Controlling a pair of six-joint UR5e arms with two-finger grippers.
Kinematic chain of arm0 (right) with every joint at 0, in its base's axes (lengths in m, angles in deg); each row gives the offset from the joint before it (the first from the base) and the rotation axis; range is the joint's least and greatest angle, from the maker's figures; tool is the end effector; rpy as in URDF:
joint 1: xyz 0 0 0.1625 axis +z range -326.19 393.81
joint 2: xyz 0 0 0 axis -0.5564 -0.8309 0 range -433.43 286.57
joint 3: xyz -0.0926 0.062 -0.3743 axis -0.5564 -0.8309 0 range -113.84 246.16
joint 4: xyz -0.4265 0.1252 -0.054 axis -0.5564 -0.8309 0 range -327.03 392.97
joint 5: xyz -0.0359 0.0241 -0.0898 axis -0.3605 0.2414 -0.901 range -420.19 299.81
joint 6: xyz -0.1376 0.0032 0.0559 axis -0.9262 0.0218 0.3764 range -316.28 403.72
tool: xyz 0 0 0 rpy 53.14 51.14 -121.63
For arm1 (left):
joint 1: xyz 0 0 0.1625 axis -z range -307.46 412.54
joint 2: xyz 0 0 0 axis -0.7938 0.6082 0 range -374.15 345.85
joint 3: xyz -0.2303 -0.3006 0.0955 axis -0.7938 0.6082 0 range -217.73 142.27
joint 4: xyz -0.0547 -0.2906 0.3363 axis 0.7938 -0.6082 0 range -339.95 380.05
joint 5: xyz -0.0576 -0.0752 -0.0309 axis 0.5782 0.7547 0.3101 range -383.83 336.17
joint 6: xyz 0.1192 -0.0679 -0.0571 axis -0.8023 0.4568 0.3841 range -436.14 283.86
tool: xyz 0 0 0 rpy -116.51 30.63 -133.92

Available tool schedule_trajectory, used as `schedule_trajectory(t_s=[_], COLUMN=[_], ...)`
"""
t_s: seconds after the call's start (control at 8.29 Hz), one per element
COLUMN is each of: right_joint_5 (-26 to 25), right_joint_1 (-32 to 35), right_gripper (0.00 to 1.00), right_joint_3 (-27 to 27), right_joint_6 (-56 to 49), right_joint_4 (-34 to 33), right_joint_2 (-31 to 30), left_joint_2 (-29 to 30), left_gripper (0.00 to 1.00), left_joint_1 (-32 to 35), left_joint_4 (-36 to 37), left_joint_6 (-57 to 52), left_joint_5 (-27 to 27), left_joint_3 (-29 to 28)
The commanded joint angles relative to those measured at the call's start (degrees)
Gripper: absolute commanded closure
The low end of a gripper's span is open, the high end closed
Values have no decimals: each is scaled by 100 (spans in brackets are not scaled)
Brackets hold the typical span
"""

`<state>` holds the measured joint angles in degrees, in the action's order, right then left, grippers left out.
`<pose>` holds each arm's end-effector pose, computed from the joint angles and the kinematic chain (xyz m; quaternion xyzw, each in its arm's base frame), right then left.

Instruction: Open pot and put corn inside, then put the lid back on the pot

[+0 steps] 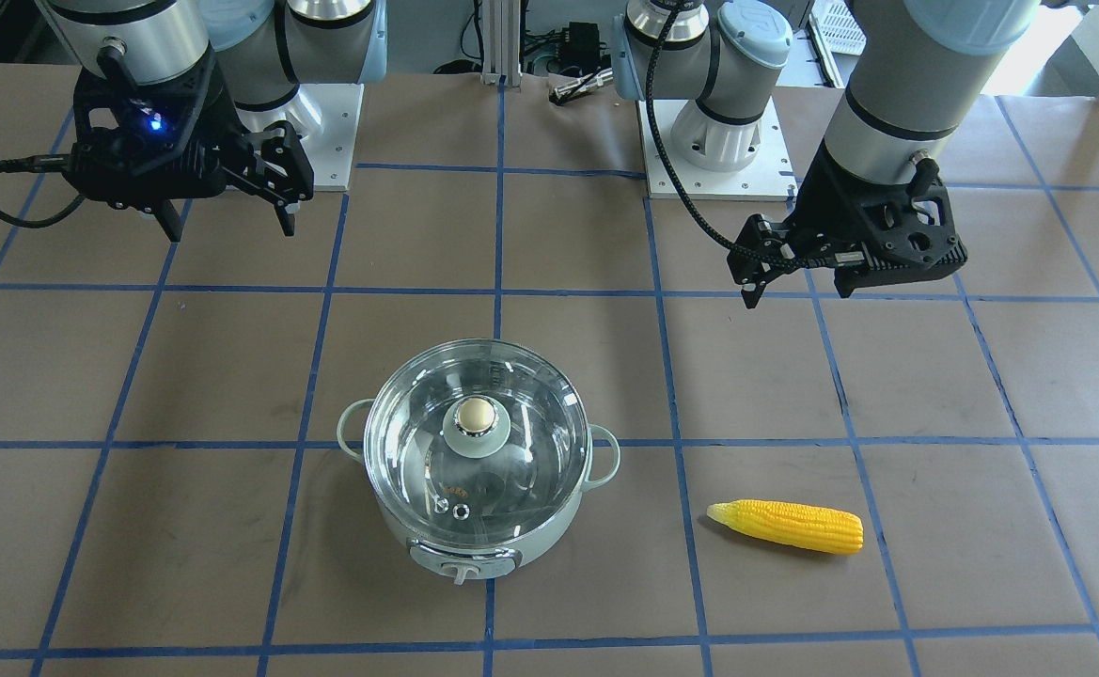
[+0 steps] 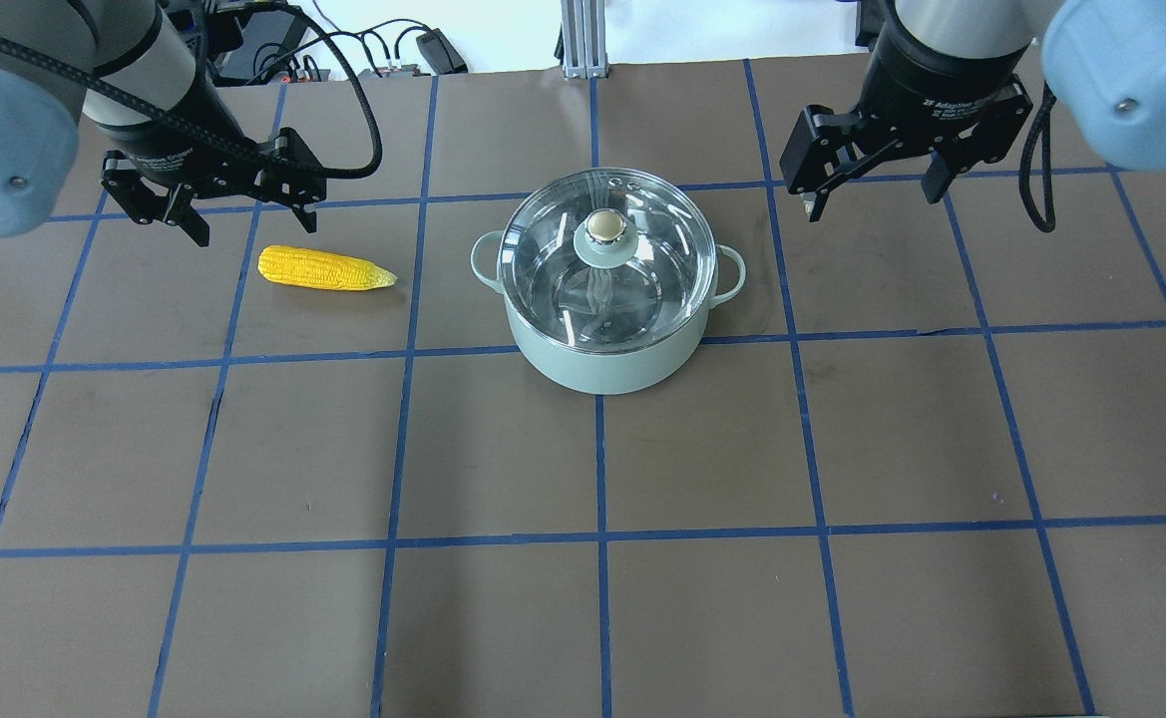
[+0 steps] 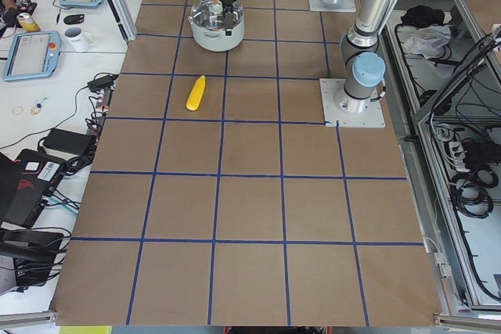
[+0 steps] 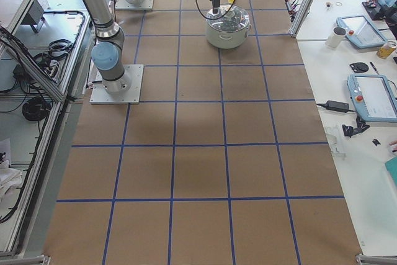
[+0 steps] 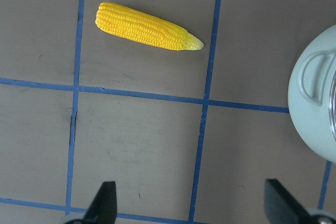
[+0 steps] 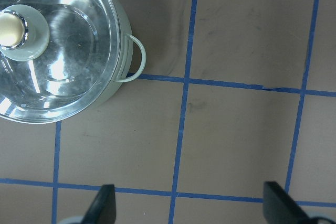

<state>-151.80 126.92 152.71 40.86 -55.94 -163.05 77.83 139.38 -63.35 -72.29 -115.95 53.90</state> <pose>0.1578 -0.5264 0.4311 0.0519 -0.9984 0.0175 0.0141 -0.0975 -0.5537 0.3828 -0.0615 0.9976 -0.0262 0.0183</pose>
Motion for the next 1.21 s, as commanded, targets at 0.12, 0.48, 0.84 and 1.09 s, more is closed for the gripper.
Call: schedule_trajectory(t_s=[0.12, 0.48, 0.84, 1.09], right_joint_5=[48, 56, 47, 136], right_joint_1=[-13, -39, 100, 635], right_gripper=[0, 0, 0, 0], right_joint_3=[3, 3, -41, -207], right_joint_6=[23, 102, 922, 1731], right_joint_4=[-11, -421, -940, -1626], right_joint_2=[-3, 41, 285, 934], left_joint_2=[4, 56, 162, 249], left_gripper=[0, 0, 0, 0], left_joint_1=[0, -17, -61, -61], left_joint_4=[26, 96, 1228, 1222], left_joint_6=[72, 89, 1594, 3203], left_joint_5=[36, 27, 36, -17], left_joint_3=[4, -22, 30, 22])
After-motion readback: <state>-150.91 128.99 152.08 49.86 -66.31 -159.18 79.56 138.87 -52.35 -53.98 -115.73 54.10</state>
